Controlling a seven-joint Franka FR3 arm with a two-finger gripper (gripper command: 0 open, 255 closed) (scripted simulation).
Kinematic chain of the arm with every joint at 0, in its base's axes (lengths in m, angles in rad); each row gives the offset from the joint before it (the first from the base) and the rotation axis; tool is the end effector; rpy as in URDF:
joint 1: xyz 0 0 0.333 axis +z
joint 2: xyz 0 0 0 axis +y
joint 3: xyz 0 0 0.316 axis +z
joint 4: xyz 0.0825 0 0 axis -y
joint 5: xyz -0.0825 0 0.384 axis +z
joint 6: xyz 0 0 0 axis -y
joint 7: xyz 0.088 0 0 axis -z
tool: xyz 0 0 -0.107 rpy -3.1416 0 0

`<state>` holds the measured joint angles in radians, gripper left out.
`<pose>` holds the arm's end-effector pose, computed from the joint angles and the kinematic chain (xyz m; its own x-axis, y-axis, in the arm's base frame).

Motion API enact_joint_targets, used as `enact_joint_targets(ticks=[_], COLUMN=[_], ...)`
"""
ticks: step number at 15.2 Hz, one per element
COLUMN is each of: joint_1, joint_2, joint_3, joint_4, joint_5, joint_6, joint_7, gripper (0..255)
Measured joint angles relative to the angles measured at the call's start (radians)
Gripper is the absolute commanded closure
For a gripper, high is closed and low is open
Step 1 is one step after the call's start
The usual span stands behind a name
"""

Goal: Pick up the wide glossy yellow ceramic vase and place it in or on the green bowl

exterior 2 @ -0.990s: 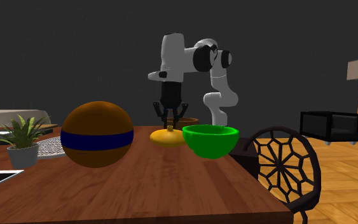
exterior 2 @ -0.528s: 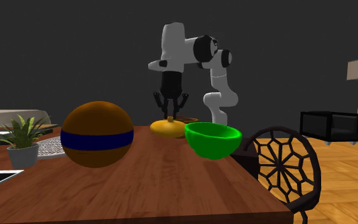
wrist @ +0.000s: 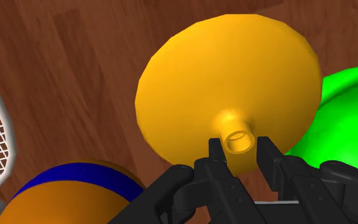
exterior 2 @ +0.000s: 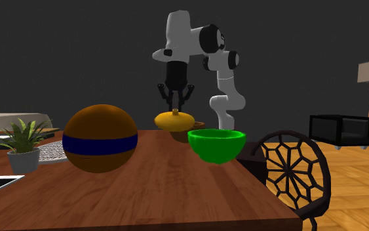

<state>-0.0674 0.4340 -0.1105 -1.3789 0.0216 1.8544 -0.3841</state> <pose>0.6840 -0.1076 0.4712 0.9770 0.2107 0.0313 0.2094 -0.9770 0.0400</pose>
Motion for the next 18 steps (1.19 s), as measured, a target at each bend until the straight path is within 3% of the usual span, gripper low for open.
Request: enact_joint_targets(ticks=[12, 18], joint_1=[-0.004, 0.068], joint_2=[0.013, 0.026], joint_3=[-0.001, 0.024], joint_4=[0.176, 0.254], joint_5=[0.001, -0.013], joint_6=[-0.163, -0.23], joint_7=[-0.001, 0.094], gripper=[255, 255])
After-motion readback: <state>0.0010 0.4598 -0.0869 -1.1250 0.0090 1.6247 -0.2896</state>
